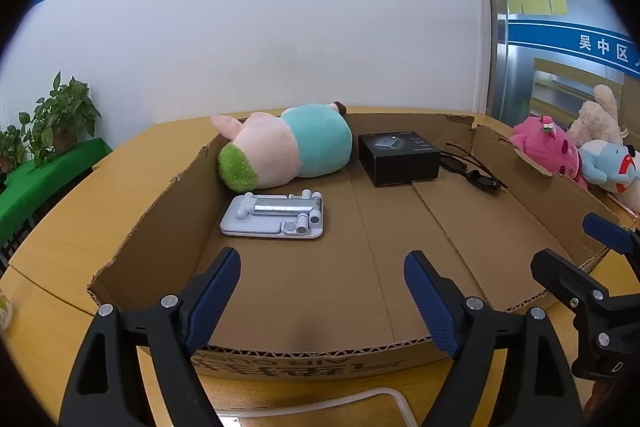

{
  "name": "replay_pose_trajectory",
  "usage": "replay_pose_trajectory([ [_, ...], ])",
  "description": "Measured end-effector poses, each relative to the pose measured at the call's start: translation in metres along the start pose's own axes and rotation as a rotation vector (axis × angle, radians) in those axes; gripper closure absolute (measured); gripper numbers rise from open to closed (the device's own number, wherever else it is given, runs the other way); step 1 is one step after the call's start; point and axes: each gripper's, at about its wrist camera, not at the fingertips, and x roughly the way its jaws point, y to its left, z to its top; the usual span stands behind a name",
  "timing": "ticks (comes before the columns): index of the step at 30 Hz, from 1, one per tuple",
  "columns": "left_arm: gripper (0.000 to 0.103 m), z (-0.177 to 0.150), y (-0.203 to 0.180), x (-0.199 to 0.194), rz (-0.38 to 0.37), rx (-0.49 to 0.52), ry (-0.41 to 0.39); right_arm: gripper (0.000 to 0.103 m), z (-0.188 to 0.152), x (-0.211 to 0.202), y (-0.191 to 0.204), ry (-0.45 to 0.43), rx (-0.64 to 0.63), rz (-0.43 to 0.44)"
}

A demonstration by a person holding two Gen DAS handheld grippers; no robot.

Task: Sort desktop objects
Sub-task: 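Move both tools toward the clear phone case with white rim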

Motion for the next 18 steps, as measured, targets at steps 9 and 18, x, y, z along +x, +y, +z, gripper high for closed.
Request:
replay_pose_trajectory([
  [9, 0.019, -0.0003, 0.0001, -0.0013, 0.000, 0.000, -0.015, 0.000, 0.0005, -0.0006, -0.0001, -0.012, 0.001, -0.005],
  [18, 0.019, 0.0004, 0.0012, 0.0011, -0.005, 0.003, -0.021, 0.000, 0.0008, -0.0005, 0.0004, -0.012, 0.000, -0.009],
])
